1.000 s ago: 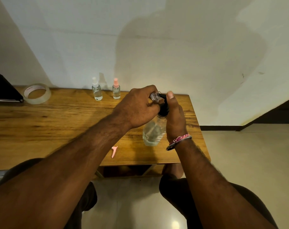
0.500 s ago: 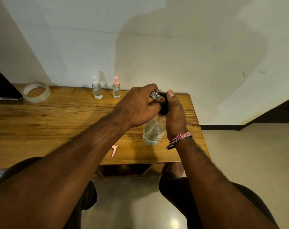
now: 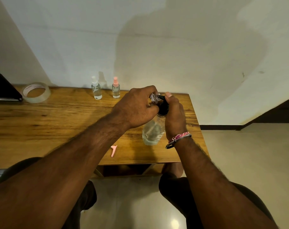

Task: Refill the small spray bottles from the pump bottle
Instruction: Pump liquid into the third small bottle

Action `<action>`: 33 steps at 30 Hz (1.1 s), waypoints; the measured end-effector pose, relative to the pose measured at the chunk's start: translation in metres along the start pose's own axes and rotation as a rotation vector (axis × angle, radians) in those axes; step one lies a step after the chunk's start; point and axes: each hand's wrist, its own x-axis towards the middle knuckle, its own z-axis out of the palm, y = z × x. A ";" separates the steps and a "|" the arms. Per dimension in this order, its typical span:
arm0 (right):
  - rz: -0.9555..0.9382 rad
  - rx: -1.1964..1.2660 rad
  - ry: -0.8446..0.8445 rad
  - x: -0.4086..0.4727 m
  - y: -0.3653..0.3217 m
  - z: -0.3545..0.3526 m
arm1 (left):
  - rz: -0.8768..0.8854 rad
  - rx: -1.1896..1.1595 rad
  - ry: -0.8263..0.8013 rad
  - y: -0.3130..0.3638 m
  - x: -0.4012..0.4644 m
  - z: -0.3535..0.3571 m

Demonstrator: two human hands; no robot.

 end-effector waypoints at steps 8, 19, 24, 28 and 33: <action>-0.035 -0.006 -0.011 -0.001 -0.001 0.000 | 0.011 0.007 0.009 0.000 -0.002 0.000; -0.074 -0.025 -0.056 -0.004 -0.003 0.002 | 0.008 -0.042 0.018 0.004 -0.002 -0.002; -0.084 -0.021 -0.055 -0.002 -0.003 0.002 | 0.005 -0.049 0.021 0.005 -0.002 -0.003; -0.064 -0.014 -0.038 0.001 0.001 0.002 | 0.004 -0.042 0.022 0.005 -0.002 -0.003; -0.066 -0.006 -0.023 0.004 0.004 0.001 | 0.009 -0.018 0.009 0.004 -0.002 0.000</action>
